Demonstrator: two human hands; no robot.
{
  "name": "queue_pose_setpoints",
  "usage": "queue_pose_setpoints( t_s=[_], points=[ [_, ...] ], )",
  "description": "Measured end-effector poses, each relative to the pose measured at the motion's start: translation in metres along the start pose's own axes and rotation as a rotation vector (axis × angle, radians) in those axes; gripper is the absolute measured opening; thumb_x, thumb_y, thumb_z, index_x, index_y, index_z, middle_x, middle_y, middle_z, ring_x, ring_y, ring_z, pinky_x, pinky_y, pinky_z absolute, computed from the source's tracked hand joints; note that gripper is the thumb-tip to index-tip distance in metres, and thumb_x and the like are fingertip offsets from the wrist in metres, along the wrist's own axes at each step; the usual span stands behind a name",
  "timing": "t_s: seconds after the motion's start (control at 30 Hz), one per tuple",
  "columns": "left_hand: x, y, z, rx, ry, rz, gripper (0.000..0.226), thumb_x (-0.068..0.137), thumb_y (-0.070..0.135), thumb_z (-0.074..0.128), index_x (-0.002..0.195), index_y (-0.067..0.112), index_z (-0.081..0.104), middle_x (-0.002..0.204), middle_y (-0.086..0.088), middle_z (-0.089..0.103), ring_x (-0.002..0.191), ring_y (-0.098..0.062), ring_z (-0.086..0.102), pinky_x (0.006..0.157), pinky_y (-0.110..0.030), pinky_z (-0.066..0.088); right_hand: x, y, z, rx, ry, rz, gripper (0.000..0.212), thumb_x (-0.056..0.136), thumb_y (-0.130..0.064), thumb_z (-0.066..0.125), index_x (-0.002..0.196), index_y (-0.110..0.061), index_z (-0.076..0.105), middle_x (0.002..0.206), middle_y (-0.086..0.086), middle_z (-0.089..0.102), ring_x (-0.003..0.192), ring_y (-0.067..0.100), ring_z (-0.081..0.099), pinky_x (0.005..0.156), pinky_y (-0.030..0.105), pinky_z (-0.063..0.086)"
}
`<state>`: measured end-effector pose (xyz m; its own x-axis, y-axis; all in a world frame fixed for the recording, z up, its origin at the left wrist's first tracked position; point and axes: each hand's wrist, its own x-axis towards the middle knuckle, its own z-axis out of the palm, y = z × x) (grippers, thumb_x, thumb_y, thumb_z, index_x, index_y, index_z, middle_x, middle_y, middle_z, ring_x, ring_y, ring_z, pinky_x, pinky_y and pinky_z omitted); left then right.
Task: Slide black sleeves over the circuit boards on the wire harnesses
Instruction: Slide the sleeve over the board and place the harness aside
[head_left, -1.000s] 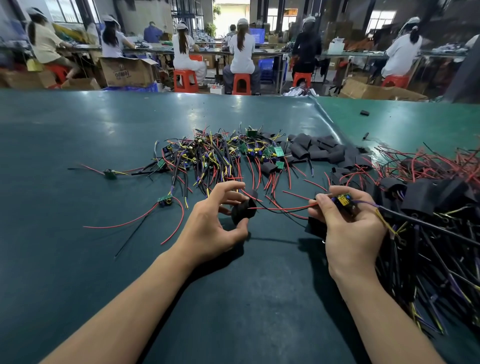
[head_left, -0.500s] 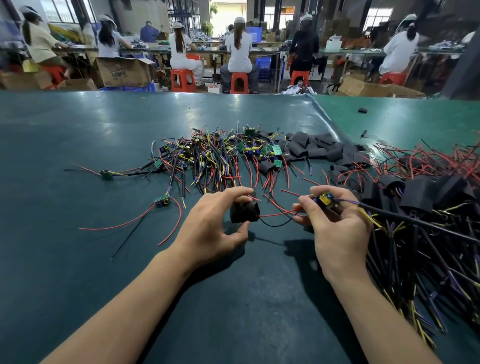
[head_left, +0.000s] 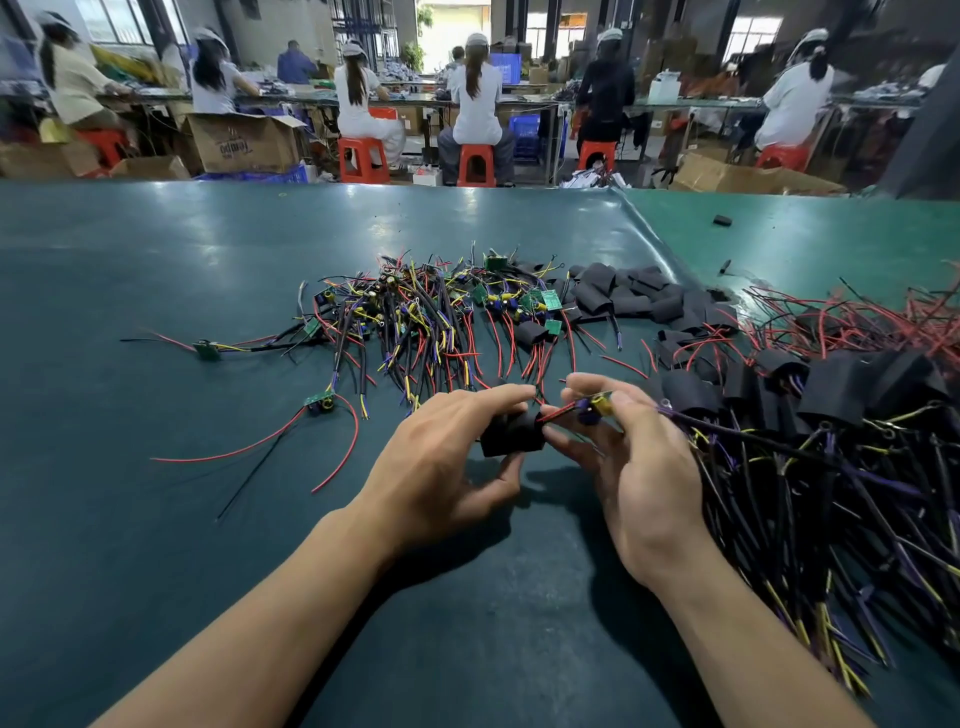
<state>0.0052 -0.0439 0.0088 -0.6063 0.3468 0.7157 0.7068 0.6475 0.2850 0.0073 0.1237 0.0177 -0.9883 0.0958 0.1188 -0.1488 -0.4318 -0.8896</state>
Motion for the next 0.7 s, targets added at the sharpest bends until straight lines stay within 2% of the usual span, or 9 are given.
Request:
queue_pose_setpoints(
  t_s=[0.07,0.13,0.2,0.27,0.33,0.4,0.47,0.57,0.7],
  points=[
    [0.0000,-0.0011,-0.0008,-0.002,0.010,0.029,0.051,0.074,0.009,0.078,0.123,0.002,0.062,0.114,-0.006,0.070,0.100,-0.026,0.068,0.088,-0.039,0.052,-0.0013,0.0061,-0.0010,-0.276,-0.023,-0.083,0.030,0.103,-0.010,0.042,0.101,-0.015,0.072,0.101,0.001,0.069,0.095,0.012,0.064,0.081,0.028,0.053],
    [0.0005,-0.0022,-0.0006,-0.023,0.019,0.027,0.051,0.074,0.006,0.079,0.121,0.001,0.063,0.114,-0.006,0.070,0.100,-0.024,0.069,0.088,-0.039,0.053,-0.0001,0.0083,-0.0036,-0.397,-0.042,-0.143,0.024,0.100,-0.012,0.052,0.106,-0.024,0.072,0.101,-0.003,0.072,0.092,0.004,0.064,0.083,0.019,0.049],
    [0.0008,-0.0025,-0.0002,-0.035,0.025,0.011,0.052,0.073,0.007,0.081,0.121,0.001,0.063,0.113,-0.005,0.071,0.100,-0.023,0.069,0.087,-0.040,0.054,0.0006,0.0066,-0.0055,-0.325,-0.039,-0.130,0.019,0.093,-0.015,0.062,0.104,-0.027,0.071,0.083,-0.003,0.071,0.074,0.005,0.063,0.067,0.017,0.050],
    [0.0002,-0.0020,0.0000,-0.040,0.020,0.007,0.051,0.074,0.010,0.081,0.121,0.002,0.063,0.112,-0.005,0.071,0.099,-0.022,0.069,0.085,-0.040,0.055,0.0003,0.0049,-0.0050,-0.201,-0.023,-0.099,0.021,0.078,-0.021,0.073,0.099,-0.022,0.069,0.073,0.006,0.067,0.064,0.012,0.063,0.056,0.021,0.050],
    [0.0001,0.0000,0.0003,-0.056,-0.004,0.024,0.048,0.078,0.014,0.076,0.122,0.005,0.061,0.110,-0.006,0.071,0.095,-0.024,0.070,0.082,-0.041,0.056,0.0004,0.0040,-0.0048,-0.115,-0.014,-0.068,0.026,0.069,-0.023,0.077,0.090,-0.014,0.066,0.071,0.009,0.067,0.062,0.016,0.065,0.054,0.022,0.051],
    [0.0001,0.0016,0.0003,-0.057,-0.031,0.053,0.046,0.080,0.016,0.071,0.124,0.011,0.058,0.107,-0.006,0.071,0.091,-0.025,0.070,0.080,-0.040,0.056,0.0007,0.0038,-0.0052,-0.134,-0.006,-0.055,0.021,0.068,-0.021,0.077,0.082,-0.009,0.067,0.069,0.007,0.070,0.062,0.014,0.066,0.052,0.022,0.050],
    [0.0000,0.0015,0.0001,-0.055,-0.027,0.053,0.047,0.077,0.011,0.074,0.122,0.007,0.061,0.106,-0.008,0.071,0.090,-0.026,0.069,0.079,-0.040,0.056,0.0015,0.0038,-0.0062,-0.187,0.010,-0.058,0.015,0.072,-0.015,0.078,0.079,-0.007,0.068,0.067,0.004,0.070,0.060,0.011,0.064,0.051,0.021,0.049],
    [0.0006,0.0011,-0.0005,-0.062,-0.002,0.046,0.047,0.073,0.005,0.078,0.117,0.000,0.064,0.107,-0.009,0.071,0.089,-0.028,0.069,0.079,-0.040,0.056,0.0002,0.0043,-0.0056,-0.225,0.005,-0.071,0.012,0.078,-0.008,0.077,0.074,-0.013,0.067,0.066,0.005,0.068,0.057,0.011,0.061,0.049,0.021,0.049],
    [0.0004,0.0020,0.0013,-0.087,0.030,0.082,0.048,0.073,0.005,0.078,0.117,0.008,0.061,0.105,-0.006,0.070,0.086,-0.027,0.068,0.078,-0.038,0.055,-0.0018,0.0056,-0.0059,-0.321,0.005,-0.121,0.016,0.076,-0.013,0.080,0.069,-0.021,0.068,0.066,0.004,0.070,0.060,0.012,0.063,0.048,0.021,0.047]
  ],
)
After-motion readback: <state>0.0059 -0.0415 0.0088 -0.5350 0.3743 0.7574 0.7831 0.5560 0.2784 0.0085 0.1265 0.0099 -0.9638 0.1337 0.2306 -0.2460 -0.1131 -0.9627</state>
